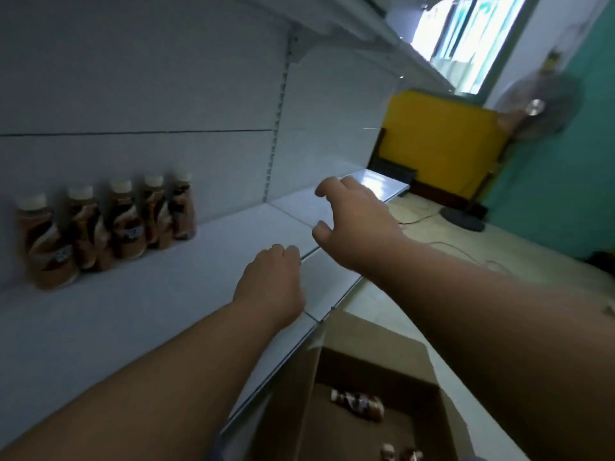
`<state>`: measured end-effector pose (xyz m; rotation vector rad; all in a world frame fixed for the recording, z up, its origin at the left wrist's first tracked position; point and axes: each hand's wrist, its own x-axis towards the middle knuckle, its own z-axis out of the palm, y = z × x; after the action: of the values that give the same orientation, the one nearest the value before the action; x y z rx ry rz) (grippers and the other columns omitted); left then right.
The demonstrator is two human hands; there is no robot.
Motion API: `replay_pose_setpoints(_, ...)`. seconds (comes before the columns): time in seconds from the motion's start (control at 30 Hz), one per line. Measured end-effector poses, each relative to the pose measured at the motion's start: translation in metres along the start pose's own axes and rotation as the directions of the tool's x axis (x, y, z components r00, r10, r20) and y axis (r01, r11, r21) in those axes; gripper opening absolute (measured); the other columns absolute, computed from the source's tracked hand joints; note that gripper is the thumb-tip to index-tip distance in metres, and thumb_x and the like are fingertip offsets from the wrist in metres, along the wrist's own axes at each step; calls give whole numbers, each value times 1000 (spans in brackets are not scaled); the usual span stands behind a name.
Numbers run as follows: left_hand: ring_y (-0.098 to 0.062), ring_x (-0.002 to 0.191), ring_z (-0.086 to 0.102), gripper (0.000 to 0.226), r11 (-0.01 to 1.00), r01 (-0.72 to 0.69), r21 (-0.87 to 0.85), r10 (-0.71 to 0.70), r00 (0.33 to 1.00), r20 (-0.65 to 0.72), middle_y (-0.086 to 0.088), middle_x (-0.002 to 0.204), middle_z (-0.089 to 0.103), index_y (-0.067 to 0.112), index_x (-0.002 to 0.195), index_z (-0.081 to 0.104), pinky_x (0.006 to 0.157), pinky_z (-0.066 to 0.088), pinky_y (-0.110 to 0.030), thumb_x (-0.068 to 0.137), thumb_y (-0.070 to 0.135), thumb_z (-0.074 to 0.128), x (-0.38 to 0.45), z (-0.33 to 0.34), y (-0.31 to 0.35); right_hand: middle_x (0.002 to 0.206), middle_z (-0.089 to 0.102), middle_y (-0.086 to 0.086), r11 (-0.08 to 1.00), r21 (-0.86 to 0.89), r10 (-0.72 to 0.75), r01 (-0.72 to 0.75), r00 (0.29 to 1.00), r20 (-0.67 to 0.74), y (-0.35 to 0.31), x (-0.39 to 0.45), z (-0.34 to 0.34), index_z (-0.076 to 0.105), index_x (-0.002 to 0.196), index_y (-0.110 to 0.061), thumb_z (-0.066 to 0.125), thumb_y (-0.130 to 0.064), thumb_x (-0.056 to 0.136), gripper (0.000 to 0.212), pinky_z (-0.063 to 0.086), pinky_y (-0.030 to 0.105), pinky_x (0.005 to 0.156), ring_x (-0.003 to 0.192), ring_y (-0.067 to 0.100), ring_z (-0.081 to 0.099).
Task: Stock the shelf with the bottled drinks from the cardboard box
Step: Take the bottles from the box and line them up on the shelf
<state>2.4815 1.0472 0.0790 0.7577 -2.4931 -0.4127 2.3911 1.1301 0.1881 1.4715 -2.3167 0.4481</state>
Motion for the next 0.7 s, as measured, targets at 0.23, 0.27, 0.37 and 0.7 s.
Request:
replay_pose_setpoints(0.23, -16, 88, 47, 23, 992, -94, -84, 113, 958, 262, 3, 99, 51, 26, 92, 46, 75, 44, -32, 79, 25, 65, -50, 91, 72, 114, 54, 4, 979, 24, 202, -204, 978, 48, 77, -104, 7, 51, 120, -23, 59, -31, 79, 42, 46, 46, 86, 103, 26, 50)
replay_pose_setpoints(0.27, -16, 89, 47, 23, 992, -95, -83, 116, 945, 306, 3, 98, 50, 26, 93, 46, 77, 46, -33, 79, 26, 65, -57, 109, 79, 113, 54, 4, 975, 15, 220, -221, 974, 61, 90, -119, 17, 51, 120, -23, 59, -32, 79, 43, 47, 45, 84, 102, 25, 51)
replay_pose_setpoints(0.37, -14, 88, 46, 24, 993, -84, -87, 113, 896, 430, 5, 96, 48, 27, 93, 47, 77, 46, -32, 80, 28, 67, -76, 171, 91, 111, 53, 1, 959, 3, 279, -283, 947, 157, 130, -162, 60, 50, 119, -25, 59, -33, 79, 41, 49, 44, 81, 99, 23, 51)
replay_pose_setpoints(0.7, -15, 91, 52, 34, 998, 55, 14, -49, 717, 695, 3, 108, 53, 27, 109, 54, 81, 51, -37, 79, 26, 69, -89, 344, 48, 96, 50, -2, 923, 13, 318, -383, 785, 532, 238, -237, 256, 53, 109, -25, 63, -31, 80, 31, 46, 33, 70, 85, 18, 49)
